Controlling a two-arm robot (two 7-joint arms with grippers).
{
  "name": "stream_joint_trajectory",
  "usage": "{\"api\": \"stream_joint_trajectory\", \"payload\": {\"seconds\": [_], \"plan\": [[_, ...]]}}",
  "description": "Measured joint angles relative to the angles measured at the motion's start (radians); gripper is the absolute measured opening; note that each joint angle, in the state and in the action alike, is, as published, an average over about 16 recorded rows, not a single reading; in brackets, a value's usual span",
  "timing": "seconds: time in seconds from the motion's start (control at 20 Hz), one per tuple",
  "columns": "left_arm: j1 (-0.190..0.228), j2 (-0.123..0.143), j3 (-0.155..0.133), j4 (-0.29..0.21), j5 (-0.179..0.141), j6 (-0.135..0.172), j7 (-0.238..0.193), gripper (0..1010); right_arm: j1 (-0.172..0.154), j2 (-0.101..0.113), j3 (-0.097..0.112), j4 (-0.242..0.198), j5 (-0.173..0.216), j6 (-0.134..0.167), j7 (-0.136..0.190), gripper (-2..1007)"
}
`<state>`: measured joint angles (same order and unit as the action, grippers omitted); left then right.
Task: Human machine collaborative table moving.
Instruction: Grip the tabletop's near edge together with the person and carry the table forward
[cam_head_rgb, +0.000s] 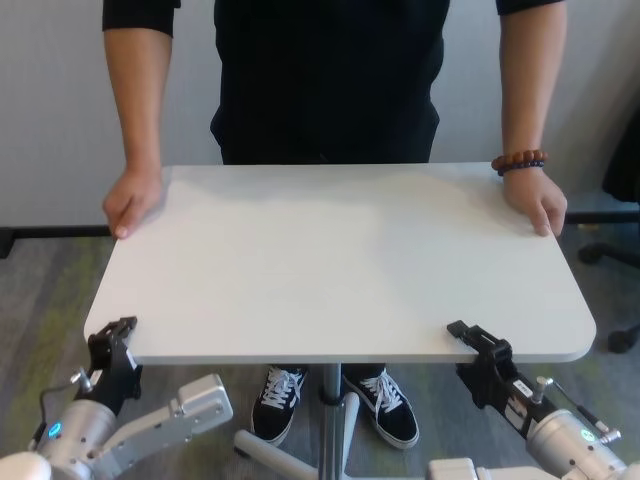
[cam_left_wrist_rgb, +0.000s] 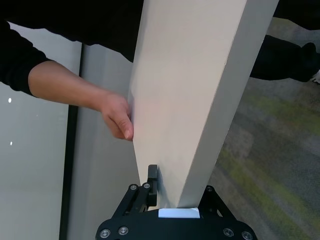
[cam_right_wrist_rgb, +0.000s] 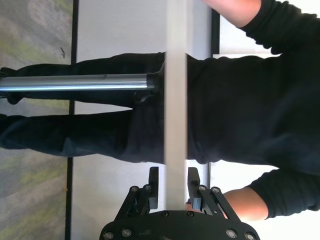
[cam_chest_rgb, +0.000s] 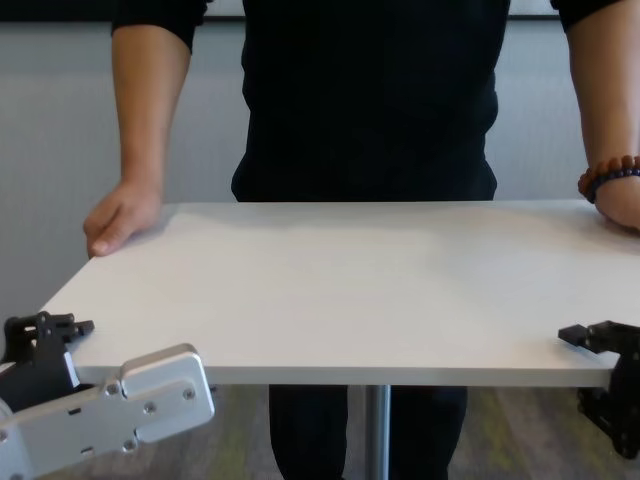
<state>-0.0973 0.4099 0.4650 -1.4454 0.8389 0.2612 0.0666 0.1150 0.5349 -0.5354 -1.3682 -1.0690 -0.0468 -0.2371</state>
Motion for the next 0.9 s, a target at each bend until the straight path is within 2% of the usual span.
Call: {"api": "stream_joint_trajectory", "payload": {"seconds": [0.55,0.9], "plan": [[-0.076,-0.039,-0.011,0.08,0.031,-0.038,-0.014,135,0.079,-0.037,-0.026,0.063,-0.001,-0.004,0.001,351],[-0.103,-0.057,-0.024,0.118,0.048,-0.054,-0.018,131,0.134,-0.065,-0.046,0.116,-0.007,0.002,0.001,351]]}}
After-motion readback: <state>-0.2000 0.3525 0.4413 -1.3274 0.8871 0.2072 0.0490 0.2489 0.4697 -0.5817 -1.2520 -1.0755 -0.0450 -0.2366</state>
